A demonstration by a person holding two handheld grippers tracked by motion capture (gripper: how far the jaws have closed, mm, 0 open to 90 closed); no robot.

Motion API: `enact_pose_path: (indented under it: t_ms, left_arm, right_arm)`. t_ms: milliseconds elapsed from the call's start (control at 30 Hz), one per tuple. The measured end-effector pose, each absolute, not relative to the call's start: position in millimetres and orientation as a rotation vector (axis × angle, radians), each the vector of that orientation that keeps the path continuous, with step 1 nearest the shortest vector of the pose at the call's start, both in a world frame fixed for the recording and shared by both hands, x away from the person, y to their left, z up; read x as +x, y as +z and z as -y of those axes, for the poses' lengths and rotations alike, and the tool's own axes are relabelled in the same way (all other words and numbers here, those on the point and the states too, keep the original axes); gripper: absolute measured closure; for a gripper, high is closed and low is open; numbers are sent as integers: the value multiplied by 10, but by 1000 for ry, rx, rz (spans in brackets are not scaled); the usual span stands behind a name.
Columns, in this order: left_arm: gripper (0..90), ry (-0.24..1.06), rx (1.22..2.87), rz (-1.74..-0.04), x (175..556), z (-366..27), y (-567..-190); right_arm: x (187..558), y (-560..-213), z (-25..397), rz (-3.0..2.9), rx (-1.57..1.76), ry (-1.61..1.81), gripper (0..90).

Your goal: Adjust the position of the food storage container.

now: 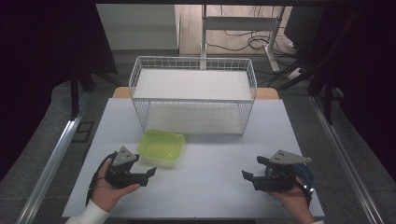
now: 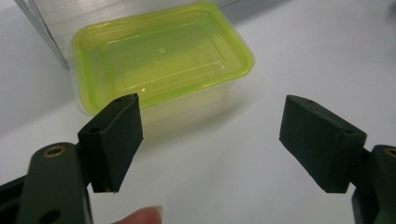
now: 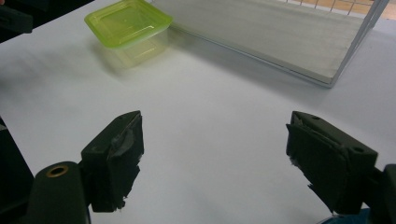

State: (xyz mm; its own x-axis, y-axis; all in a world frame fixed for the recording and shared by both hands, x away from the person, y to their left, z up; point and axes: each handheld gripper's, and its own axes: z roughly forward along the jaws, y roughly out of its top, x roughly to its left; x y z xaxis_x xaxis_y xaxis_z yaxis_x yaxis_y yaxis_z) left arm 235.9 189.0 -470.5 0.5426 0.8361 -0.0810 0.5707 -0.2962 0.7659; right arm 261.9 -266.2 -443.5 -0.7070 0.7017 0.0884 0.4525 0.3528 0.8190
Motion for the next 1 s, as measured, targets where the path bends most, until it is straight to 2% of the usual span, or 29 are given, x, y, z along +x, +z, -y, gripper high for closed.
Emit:
enact_pose_path:
  t_ms: [267,700,1000]
  left_arm:
    - [209,445,2003,-1131,2354,-1862,-4725]
    - [196,452,2008,-1112,2306,-1804,-4722]
    - [189,443,2027,-1115,2355,-1811,-4767]
  right_arm:
    - [2621,-4420,2660,-2313,1009,1281,191]
    - [2630,-4377,2777,-2315,1070,1246,248]
    - [2784,-4281,2921,-2300,1147,1195,351]
